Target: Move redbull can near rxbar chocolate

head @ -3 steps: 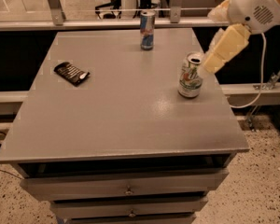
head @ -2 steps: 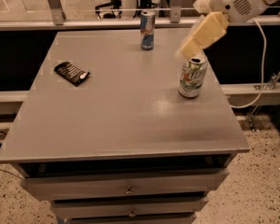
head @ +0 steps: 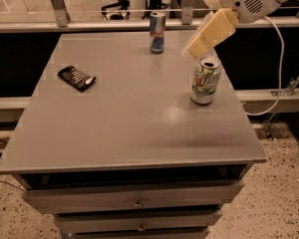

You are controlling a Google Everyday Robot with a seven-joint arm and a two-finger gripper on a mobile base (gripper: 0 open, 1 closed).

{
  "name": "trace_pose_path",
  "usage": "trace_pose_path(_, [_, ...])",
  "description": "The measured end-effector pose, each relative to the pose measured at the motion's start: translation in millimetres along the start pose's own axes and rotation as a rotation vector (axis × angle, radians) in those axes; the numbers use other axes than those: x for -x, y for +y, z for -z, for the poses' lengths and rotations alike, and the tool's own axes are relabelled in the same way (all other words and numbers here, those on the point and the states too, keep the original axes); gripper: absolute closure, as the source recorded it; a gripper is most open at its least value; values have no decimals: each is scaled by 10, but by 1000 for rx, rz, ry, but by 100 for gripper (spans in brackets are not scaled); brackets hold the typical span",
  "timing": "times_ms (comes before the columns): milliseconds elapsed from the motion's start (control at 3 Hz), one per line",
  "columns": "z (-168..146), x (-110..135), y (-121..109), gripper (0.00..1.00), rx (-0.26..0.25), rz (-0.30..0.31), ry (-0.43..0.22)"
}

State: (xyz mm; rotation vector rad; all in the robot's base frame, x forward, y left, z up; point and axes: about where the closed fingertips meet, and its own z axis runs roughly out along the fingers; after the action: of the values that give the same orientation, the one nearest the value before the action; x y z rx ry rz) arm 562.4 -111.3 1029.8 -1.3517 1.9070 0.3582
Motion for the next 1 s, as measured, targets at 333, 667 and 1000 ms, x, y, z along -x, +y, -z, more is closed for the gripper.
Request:
trace_pose_path(333, [-64, 33, -38, 0, -5, -14, -26])
trace_pose_path(667, [-357, 38, -98, 0, -22, -42, -76])
trace_pose_path(1000, [-747, 20, -277, 0, -79, -83, -131])
